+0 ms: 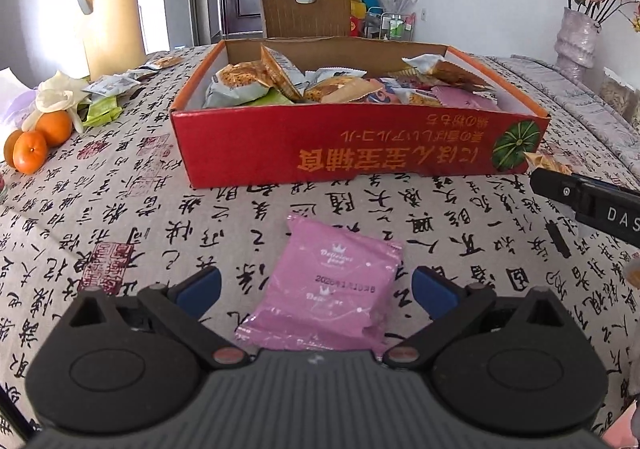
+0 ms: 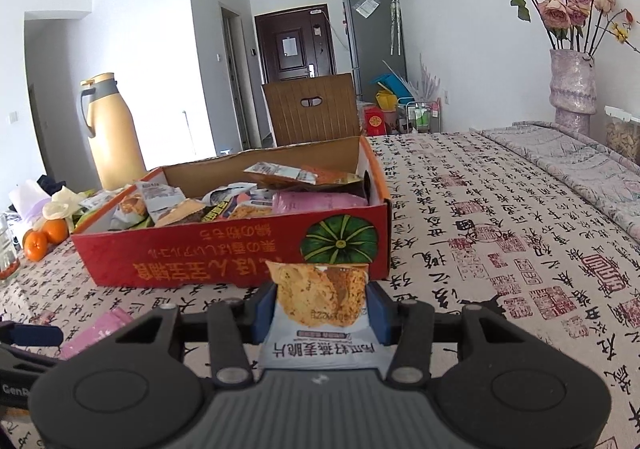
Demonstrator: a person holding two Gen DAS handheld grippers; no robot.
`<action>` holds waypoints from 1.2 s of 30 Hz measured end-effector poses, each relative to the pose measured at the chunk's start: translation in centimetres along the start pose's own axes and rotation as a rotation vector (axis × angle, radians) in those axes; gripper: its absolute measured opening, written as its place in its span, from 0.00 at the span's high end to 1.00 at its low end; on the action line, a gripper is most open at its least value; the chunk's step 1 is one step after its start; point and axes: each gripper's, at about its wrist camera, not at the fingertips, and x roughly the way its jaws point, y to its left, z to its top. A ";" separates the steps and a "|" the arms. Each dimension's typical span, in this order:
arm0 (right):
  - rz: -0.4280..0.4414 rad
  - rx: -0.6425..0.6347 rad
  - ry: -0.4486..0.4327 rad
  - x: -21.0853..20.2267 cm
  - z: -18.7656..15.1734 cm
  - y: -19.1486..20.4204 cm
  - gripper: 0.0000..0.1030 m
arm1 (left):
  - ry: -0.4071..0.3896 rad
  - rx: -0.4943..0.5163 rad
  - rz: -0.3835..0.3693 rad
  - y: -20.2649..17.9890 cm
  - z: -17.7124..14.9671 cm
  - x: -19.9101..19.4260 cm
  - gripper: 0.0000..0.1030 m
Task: Organize snacks
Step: 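Grasp the pink packet with the left tool while the right tool grasps a cracker packet, then carry the pink packet and cracker packet over the box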
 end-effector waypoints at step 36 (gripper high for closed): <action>0.008 -0.009 0.017 0.0 -0.2 0.6 0.53 | -0.050 0.015 -0.037 0.1 0.5 -1.3 0.39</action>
